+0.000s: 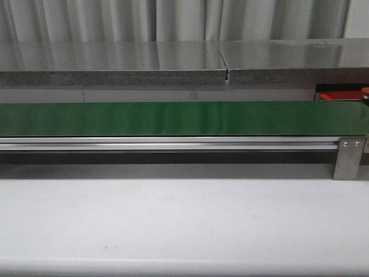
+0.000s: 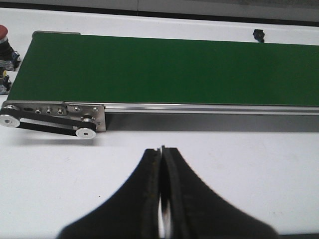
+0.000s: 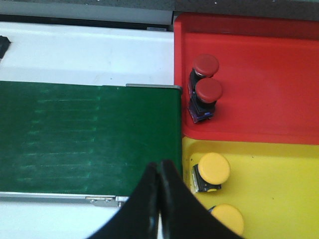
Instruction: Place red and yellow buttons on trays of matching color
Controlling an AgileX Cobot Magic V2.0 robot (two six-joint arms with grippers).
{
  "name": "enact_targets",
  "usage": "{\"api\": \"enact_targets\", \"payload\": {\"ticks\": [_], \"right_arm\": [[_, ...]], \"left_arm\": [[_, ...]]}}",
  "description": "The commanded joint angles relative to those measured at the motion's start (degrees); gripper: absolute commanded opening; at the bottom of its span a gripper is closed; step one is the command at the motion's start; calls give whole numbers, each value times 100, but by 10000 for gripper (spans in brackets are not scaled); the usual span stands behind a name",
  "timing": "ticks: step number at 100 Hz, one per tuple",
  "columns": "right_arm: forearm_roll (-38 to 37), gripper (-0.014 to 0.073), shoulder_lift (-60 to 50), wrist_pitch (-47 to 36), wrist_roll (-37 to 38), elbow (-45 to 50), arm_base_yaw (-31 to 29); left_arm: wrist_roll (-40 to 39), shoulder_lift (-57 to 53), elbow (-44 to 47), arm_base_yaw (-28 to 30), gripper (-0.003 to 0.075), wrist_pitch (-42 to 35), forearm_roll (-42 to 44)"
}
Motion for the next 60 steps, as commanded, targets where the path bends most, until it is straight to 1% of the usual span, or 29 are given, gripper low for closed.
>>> {"api": "enact_targets", "payload": {"ticks": [1,34,60], "right_arm": [[-63,-117,-535,-335,-59,110,-1],[-63,-117,-1997,-793,-59,1352,-1],[-63,-117,-3030,-650,-59,1923,-1]], "left_arm": [[-64,-9,-148,-4,-20,-398,-29],[-64,-9,-148,-4,-20,-398,-29],[-64,-9,-148,-4,-20,-398,-29]]}}
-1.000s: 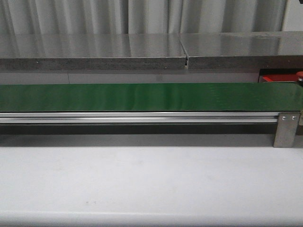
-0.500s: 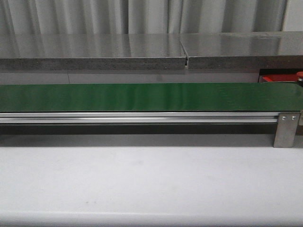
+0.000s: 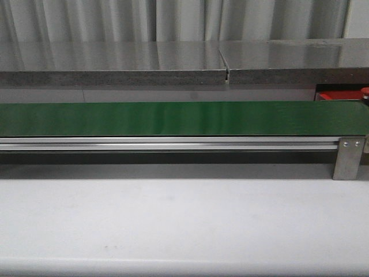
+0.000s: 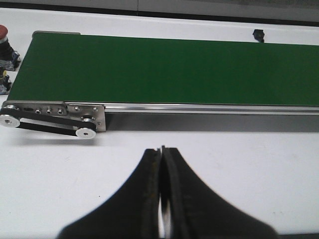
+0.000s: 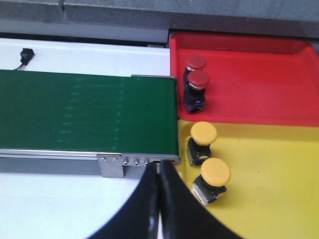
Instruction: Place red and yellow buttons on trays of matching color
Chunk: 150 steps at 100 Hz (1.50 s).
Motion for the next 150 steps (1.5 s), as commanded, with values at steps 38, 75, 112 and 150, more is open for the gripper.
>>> {"api": "enact_targets", "payload": {"ticks": [38,75,112,150], "right_arm": [[-63,-117,-574,29,-59,28,-1],[-63,-117,-574,32,-59,28,-1],[-63,-117,-574,31,-59,28,-1],[-63,-117,-574,31,-59,28,-1]], "left_arm": [[-64,-9,-148,-4,-20,-409,-59],[-64,-9,-148,-4,-20,-357,-79],[-64,379,-204,-4,-20,-439,-50],[-64,1498,-873,84,-20,-521,-50]]}}
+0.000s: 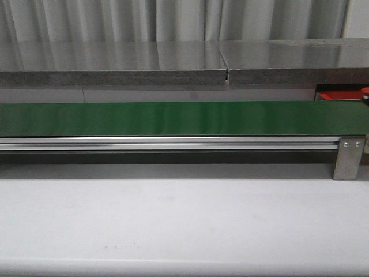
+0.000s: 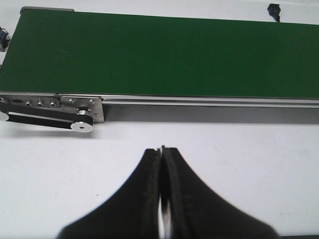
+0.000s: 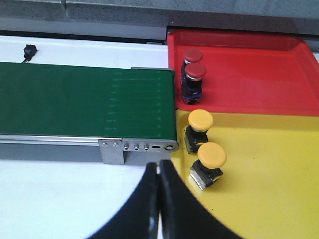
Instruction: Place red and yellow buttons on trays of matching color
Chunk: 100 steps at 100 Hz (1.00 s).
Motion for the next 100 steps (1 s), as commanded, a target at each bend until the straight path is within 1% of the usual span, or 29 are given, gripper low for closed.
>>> {"api": "enact_targets", "payload": {"ticks": [1,20,36,43,48,55,59,60,62,67,72,74,78,89,100], "right_arm": [[-63,-117,-2,-358,-49,-147,-1],[-63,-117,-2,-356,-49,-147,-1],[-63,-117,-2,-356,-49,-147,-1],[-63,-117,-2,-356,-49,-147,-1],[-63,-117,-2,-356,-49,-147,-1],[-63,-117,-2,-356,-49,-147,-1],[-63,-117,-2,-356,-49,-147,-1],[-63,-117,-2,-356,-49,-147,-1],[-63,-117,-2,-356,-49,-147,-1],[-63,-117,-2,-356,-49,-147,-1],[-63,-117,-2,-356,-49,-147,-1],[-63,-117,-2,-356,-49,-147,-1],[-63,-117,-2,-356,-49,-147,-1],[-63,-117,-2,-356,-49,-147,-1],[-63,-117,-2,-356,-49,-147,-1]], "left_arm": [[-73,176,-358,84,-20,-446,-39],[-86,610,-653,554,-20,-457,-130],[-86,892,-708,1153,-18,-468,-352],[-86,987,-708,1413,5,-468,-364],[-86,1045,-708,1610,50,-468,-364],[-86,1153,-708,1878,155,-468,-364],[-86,1219,-719,2030,242,-468,-364],[-86,1230,-719,2056,273,-468,-364],[-86,1265,-719,2130,306,-468,-364],[-86,1341,-746,2295,433,-458,-364],[-86,1435,-824,2449,515,-428,-364],[-86,1482,-865,2517,536,-391,-364],[-86,1599,-954,2656,550,-289,-364],[-86,2023,-1378,2965,543,88,-386],[-86,2601,-1953,3118,543,436,-386]]}}
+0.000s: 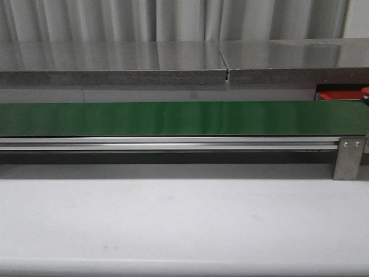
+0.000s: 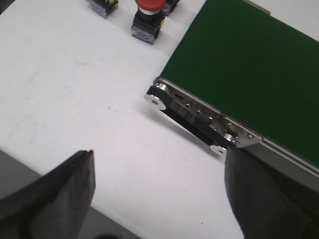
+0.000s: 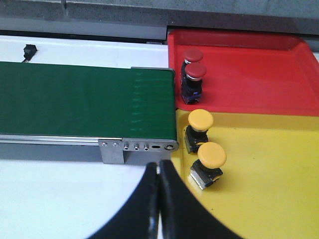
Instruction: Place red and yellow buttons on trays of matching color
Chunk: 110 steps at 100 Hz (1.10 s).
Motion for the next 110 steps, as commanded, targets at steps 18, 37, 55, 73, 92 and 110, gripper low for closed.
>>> {"api": "enact_targets", "payload": {"ticks": [18,37,55,73,92,110], "right_arm": [[-63,-117,-2,-361,-49,-147,-1],[-63,-117,-2,-361,-49,-147,-1],[-63,-117,-2,-361,-49,-147,-1],[-63,-117,-2,-361,-49,-147,-1],[-63,-117,-2,-361,-49,-147,-1],[-63,-117,-2,-361,-49,-147,-1]], "left_arm": [[-62,1317,-1548,161,541,451,-170],[-62,2442,-2726,161,510,875,-207],[-62,3430,-3788,161,510,1448,-266],[-62,4169,-4669,161,510,1747,-328],[-62,4684,-5331,161,510,1944,-344],[-62,5001,-5647,161,510,1901,-296]]}}
